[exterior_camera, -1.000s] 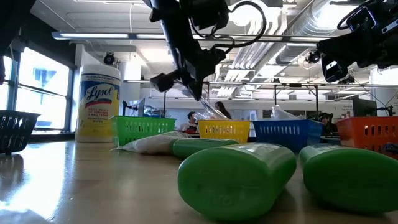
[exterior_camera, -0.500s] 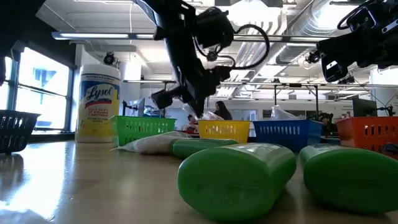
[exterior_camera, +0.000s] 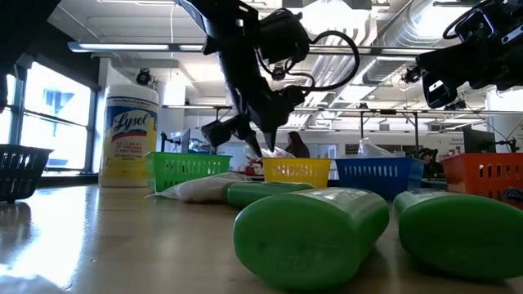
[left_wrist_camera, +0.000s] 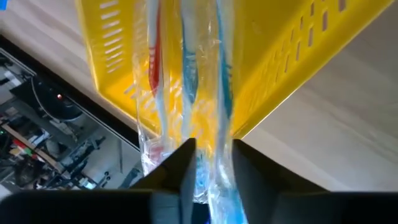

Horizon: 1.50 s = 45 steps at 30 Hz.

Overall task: Pick & Place Travel size toiletries
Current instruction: Put the top blue toothbrush into the yellow bin, then put the top left shampoo into the green bin

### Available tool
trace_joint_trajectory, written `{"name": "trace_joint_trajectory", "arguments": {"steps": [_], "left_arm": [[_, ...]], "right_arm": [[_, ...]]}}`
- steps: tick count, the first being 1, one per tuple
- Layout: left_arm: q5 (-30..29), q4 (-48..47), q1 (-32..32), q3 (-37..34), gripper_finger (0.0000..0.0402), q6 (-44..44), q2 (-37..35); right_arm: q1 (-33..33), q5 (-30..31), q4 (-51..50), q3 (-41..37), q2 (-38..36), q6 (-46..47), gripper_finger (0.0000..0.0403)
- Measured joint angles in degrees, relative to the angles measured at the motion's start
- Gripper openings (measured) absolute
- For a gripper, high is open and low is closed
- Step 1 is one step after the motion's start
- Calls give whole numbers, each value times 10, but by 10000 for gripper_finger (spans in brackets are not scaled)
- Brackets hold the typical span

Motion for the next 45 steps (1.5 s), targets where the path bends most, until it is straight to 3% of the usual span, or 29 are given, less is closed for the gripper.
{"name": "trace_joint_trajectory", "arguments": {"steps": [5, 9, 14, 18, 22, 27, 34, 40, 45], "left_arm": [[-17, 0, 0, 0, 165, -31, -3], [-63, -8, -5, 1, 207, -69, -13], [-79, -35, -28, 0, 232, -128, -52], [-57, -90, -55, 0, 234, -184, -104], [30, -151, -76, 1, 235, -279, -182], [208, -175, -79, 1, 235, -420, -266], [385, -221, -82, 0, 235, -531, -289], [460, -120, -94, -60, 235, -552, -269], [532, 20, -114, -160, 235, -501, -268]], "right_arm": [[0, 0, 0, 0, 0, 0, 2], [0, 0, -1, 0, 0, 0, 2], [0, 0, -3, 0, 0, 1, 2], [0, 0, -4, 0, 0, 1, 2], [0, 0, -4, 0, 0, 3, 2], [0, 0, -5, 0, 0, 3, 2], [0, 0, 1, 0, 0, 1, 2], [0, 0, 2, 0, 0, 1, 2], [0, -1, 1, 0, 0, 4, 2]]}}
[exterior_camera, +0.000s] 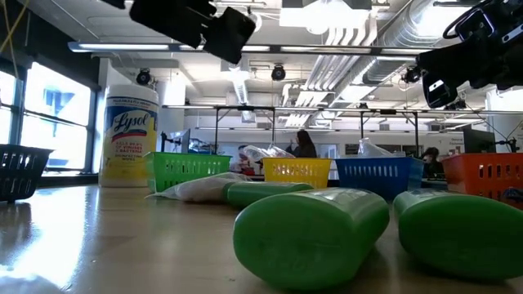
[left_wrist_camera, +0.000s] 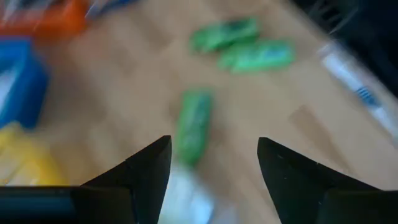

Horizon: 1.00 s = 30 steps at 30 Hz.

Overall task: Pick & Place Travel size toiletries
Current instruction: Put the top left shampoo into the green bin

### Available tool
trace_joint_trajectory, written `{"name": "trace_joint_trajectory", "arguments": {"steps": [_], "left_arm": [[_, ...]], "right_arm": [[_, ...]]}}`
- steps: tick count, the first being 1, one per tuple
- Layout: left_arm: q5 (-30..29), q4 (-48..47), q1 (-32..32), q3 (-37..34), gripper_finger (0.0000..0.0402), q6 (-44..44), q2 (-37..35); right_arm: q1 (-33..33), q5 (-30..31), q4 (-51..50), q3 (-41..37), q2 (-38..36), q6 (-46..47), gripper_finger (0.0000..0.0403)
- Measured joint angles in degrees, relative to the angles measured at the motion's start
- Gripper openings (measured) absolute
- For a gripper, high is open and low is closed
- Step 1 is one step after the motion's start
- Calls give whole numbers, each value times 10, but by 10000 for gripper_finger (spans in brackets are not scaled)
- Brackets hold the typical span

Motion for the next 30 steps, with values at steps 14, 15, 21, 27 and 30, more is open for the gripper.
{"name": "trace_joint_trajectory", "arguments": {"steps": [14, 15, 21, 27, 30], "left_arm": [[-21, 274, -27, -173, 235, -52, -32], [-26, 281, -27, -183, 235, -52, -48], [-76, 285, -23, -255, 235, -64, -179], [-87, 390, -23, -379, 234, -102, -306], [-91, 478, -23, -450, 226, -131, -354]], "right_arm": [[0, -2, 0, 0, 0, 10, 2], [0, -2, -1, 0, 0, 12, 2], [0, -1, -4, 0, 2, 12, 2], [0, 0, -4, 0, 3, 12, 2], [0, 1, -4, 0, 3, 12, 2]]}}
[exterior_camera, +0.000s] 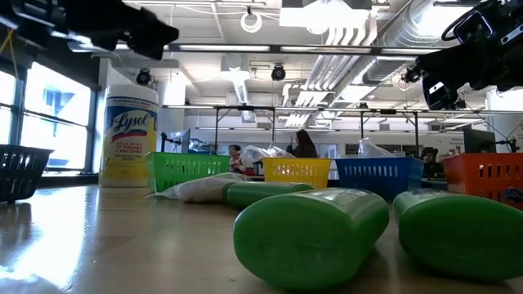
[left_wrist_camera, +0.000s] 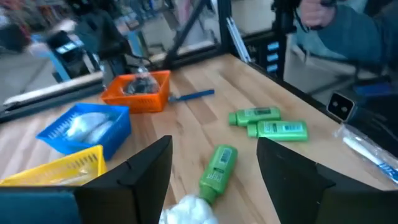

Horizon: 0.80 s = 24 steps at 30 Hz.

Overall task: Pick & Place Travel size toiletries
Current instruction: Put the top left shampoo into the green bin

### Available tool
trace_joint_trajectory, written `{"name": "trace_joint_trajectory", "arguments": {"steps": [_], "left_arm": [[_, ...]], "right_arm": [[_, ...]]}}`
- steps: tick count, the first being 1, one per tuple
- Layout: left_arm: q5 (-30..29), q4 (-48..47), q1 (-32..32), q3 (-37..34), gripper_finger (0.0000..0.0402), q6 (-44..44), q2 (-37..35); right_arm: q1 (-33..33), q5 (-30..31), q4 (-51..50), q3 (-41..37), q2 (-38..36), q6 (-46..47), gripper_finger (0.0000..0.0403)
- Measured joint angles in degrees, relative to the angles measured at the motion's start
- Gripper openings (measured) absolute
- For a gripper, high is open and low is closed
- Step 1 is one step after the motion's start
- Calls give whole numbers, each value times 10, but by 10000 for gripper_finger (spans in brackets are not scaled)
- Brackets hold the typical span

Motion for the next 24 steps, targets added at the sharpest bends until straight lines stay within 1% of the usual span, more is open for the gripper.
{"name": "trace_joint_trajectory", "arguments": {"steps": [2, 5, 7, 11, 14, 18, 21, 24], "left_arm": [[-7, 45, 0, -38, 218, -11, -18], [-20, 84, 0, -78, 204, -18, -42], [-32, 99, 0, -92, 195, -19, -51], [-35, 100, 0, -100, 181, -20, -59], [-53, 99, 0, -100, 167, -35, -58], [-110, 91, 0, -91, 143, -39, -44], [-119, 50, 0, -55, 135, -46, -21], [-129, -25, 0, -3, 139, -60, 24]], "right_arm": [[0, 0, 0, 0, 0, 0, 2], [0, 0, 0, 0, 0, 0, 2], [0, 0, 0, 0, 0, -1, 2], [0, 0, 0, 0, 1, -1, 2], [0, 0, 0, 0, 1, 3, 2], [0, 1, 0, 0, 1, 3, 2], [0, 15, 0, 0, 1, 4, 2], [0, 20, 0, 0, 1, 5, 2]]}}
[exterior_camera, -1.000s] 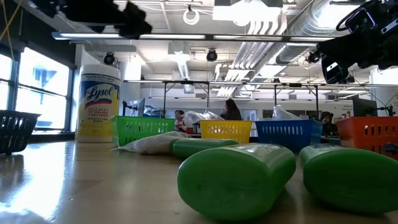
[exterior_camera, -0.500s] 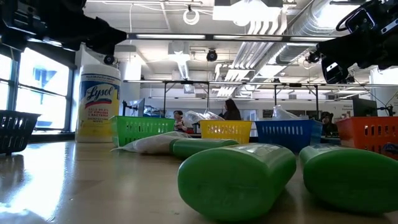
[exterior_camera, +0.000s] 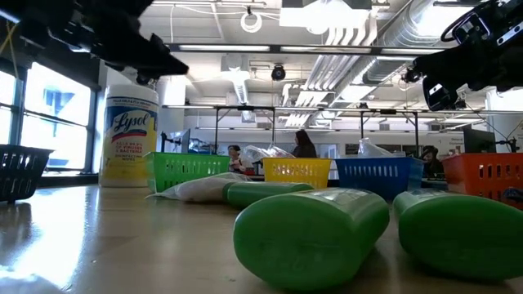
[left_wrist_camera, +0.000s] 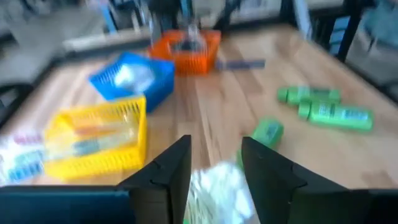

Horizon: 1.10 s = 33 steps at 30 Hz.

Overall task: Pick & Place Travel size toiletries
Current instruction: Put the top left shampoo into the green bin

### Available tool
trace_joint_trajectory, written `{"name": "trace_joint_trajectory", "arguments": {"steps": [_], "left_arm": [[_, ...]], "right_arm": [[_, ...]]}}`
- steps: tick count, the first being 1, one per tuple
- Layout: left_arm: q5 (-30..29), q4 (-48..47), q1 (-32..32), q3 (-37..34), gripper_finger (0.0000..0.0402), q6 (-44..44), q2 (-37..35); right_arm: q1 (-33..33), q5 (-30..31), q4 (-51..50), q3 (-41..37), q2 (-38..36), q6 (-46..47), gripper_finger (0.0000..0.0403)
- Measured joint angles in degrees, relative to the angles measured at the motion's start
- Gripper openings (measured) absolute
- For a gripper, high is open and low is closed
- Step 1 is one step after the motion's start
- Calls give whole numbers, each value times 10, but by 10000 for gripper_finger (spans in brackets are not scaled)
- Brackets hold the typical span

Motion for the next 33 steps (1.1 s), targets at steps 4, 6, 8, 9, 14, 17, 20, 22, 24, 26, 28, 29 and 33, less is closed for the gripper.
{"name": "trace_joint_trajectory", "arguments": {"steps": [4, 6, 8, 9, 14, 17, 20, 22, 24, 26, 28, 29, 33], "left_arm": [[31, -54, 0, 74, 168, 0, 82], [48, -83, 0, 108, 191, 6, 130], [61, -100, 0, 141, 216, 19, 181], [66, -104, 0, 156, 228, 26, 205], [121, -104, 0, 231, 267, 75, 312], [172, -104, -1, 272, 274, 107, 365], [197, -109, -1, 309, 275, 111, 411], [199, -127, -1, 331, 275, 112, 437], [200, -134, -1, 354, 275, 113, 463], [200, -154, -1, 372, 275, 124, 485], [200, -162, -1, 384, 275, 135, 505], [200, -167, -1, 388, 275, 137, 512], [199, -169, -1, 405, 275, 142, 538]], "right_arm": [[0, 0, 0, 0, 0, 2, 2], [0, 0, 0, 0, 0, 2, 2], [0, 0, 0, 0, 0, 2, 2], [0, 0, 0, 0, 0, 2, 2], [0, 0, 0, 0, 0, 3, 2], [0, -1, 0, 0, 0, 3, 2], [0, -4, 0, 0, 0, 3, 2], [0, -4, -1, 0, 0, 3, 2], [0, -4, -2, 0, 0, 2, 2], [0, -4, -3, 0, 0, 2, 2], [0, -4, -7, 0, 1, 1, 2], [0, -4, -6, 0, 2, 0, 2], [0, -4, -3, 0, 8, -7, 2]]}}
